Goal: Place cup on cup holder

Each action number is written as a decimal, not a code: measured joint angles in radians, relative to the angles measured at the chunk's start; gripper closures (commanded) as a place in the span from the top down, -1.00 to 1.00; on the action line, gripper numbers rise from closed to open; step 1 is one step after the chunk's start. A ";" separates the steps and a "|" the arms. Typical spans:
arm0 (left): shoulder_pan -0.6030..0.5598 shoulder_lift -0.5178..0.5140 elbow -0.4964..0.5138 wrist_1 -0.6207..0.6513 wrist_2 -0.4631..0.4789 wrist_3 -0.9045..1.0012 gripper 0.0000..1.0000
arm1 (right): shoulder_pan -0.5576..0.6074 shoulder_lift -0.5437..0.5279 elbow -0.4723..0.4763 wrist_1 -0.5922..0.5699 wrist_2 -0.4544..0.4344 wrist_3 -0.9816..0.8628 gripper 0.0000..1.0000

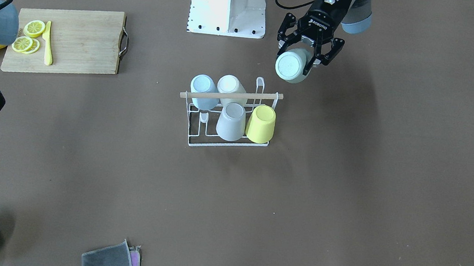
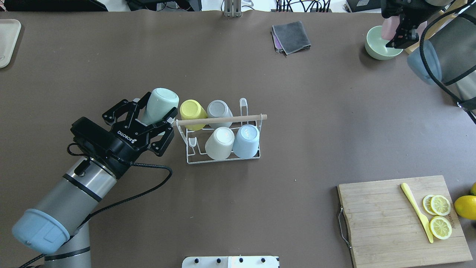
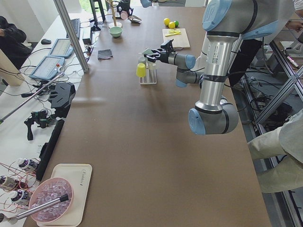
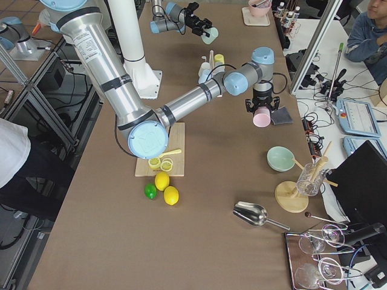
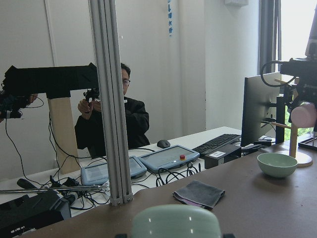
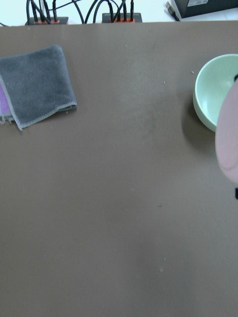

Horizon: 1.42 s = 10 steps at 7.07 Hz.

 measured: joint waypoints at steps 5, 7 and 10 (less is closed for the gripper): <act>0.053 -0.051 0.034 -0.012 0.006 0.037 -1.00 | 0.030 0.003 -0.039 0.394 -0.005 0.553 -1.00; 0.054 -0.089 0.074 -0.012 0.007 0.044 -1.00 | 0.006 0.000 -0.043 0.647 0.001 0.865 -1.00; 0.055 -0.109 0.100 -0.011 0.006 0.045 -1.00 | -0.098 -0.001 -0.085 1.108 0.016 1.205 -1.00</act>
